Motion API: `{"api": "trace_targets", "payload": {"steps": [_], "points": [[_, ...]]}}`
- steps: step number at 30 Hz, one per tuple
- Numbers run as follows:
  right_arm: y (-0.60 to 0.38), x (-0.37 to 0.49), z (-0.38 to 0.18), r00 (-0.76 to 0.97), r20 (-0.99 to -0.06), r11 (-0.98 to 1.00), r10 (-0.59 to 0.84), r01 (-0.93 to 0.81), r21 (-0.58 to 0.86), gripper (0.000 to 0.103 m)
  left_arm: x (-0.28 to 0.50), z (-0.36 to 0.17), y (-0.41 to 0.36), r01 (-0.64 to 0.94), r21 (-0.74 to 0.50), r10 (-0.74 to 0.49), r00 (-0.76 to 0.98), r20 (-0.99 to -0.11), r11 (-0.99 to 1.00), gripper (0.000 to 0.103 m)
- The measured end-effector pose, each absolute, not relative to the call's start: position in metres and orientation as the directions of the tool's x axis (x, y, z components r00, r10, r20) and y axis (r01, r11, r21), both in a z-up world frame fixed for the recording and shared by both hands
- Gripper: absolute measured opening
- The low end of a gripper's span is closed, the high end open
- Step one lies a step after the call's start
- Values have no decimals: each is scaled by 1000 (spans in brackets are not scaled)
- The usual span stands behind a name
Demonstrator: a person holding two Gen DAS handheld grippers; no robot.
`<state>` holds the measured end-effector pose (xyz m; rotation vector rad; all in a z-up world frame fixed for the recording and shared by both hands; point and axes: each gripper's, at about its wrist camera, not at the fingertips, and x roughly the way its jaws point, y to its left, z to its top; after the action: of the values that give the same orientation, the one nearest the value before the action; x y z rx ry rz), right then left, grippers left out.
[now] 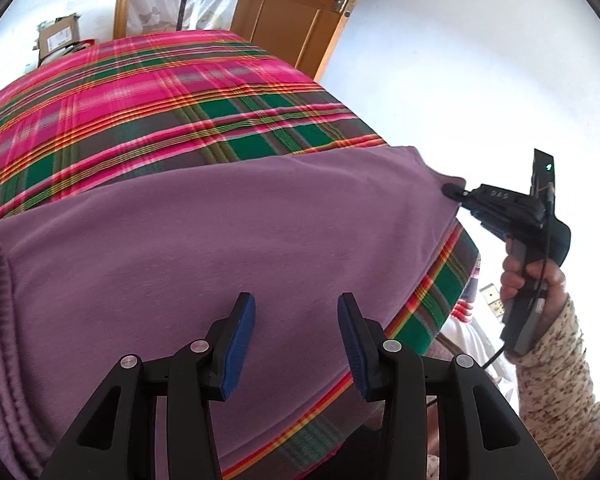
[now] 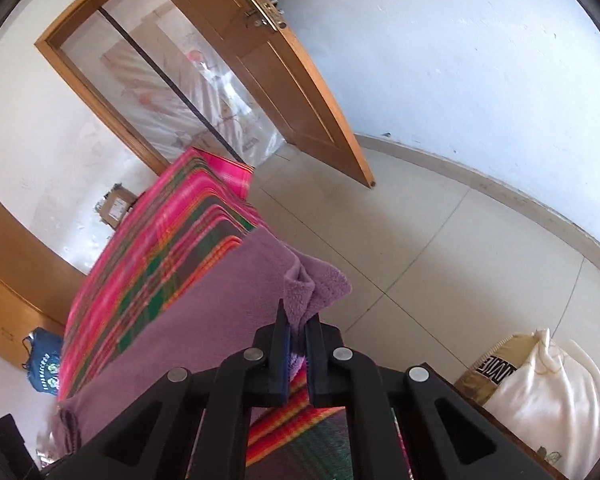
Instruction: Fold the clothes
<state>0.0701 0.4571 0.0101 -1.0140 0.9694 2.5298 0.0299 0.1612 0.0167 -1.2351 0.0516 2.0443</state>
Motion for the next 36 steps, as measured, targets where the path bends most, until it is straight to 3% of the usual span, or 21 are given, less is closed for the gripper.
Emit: {"api": "trace_targets", "payload": {"steps": [10,25,36], "points": [[443,76,34,-752,-657,-816,43,-406,411,6,30,14,162,-600,-339,580,-265,-770,-725,45],[387,76,99,-839,-544,-892,-1,-245,379,6,45,12,163,-621,-426,663,-208,-720,-658,45],[357,73,116,-852,-522,-919,-37,-176,353,6,54,7,171,-658,-481,717,-131,-684,-580,44]]}}
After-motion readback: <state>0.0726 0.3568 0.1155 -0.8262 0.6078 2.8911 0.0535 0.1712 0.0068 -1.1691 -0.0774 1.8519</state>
